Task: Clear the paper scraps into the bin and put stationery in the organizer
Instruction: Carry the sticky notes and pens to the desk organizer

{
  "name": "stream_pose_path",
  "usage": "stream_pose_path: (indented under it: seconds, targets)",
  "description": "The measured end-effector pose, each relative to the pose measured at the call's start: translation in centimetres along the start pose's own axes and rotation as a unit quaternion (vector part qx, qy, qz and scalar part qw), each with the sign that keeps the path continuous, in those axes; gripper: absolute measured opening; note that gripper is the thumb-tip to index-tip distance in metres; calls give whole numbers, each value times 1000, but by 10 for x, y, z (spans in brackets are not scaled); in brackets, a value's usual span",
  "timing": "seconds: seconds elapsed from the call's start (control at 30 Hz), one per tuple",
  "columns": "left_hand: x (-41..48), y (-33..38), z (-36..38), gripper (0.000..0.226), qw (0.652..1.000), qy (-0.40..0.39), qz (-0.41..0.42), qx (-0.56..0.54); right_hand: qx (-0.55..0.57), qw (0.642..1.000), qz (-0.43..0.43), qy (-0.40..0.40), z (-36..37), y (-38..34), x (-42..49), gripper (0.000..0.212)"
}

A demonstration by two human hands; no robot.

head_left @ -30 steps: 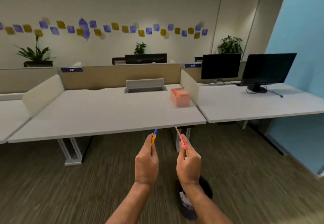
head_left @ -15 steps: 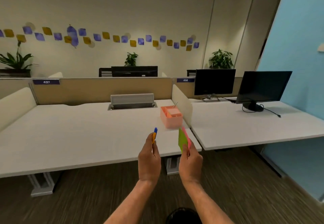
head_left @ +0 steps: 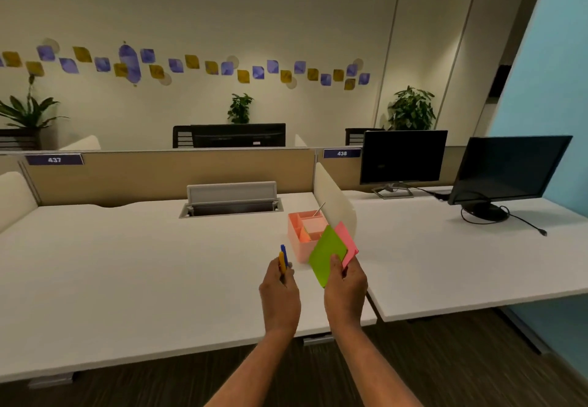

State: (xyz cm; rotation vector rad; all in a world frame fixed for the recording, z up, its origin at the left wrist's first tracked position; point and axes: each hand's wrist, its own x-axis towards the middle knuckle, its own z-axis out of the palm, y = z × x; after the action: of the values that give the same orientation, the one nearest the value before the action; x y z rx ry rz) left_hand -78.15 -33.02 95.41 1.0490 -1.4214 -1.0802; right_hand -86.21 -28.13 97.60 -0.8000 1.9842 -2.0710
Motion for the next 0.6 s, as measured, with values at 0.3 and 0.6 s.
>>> stream_pose_path:
  seconds: [0.3, 0.6]
  targets:
    - [51, -10, 90, 15, 998, 21, -52, -26, 6, 994, 13, -107, 18, 52, 79, 22]
    - [108, -57, 111, 10, 999, 26, -33, 29, -8, 987, 33, -155, 56, 90, 121, 32]
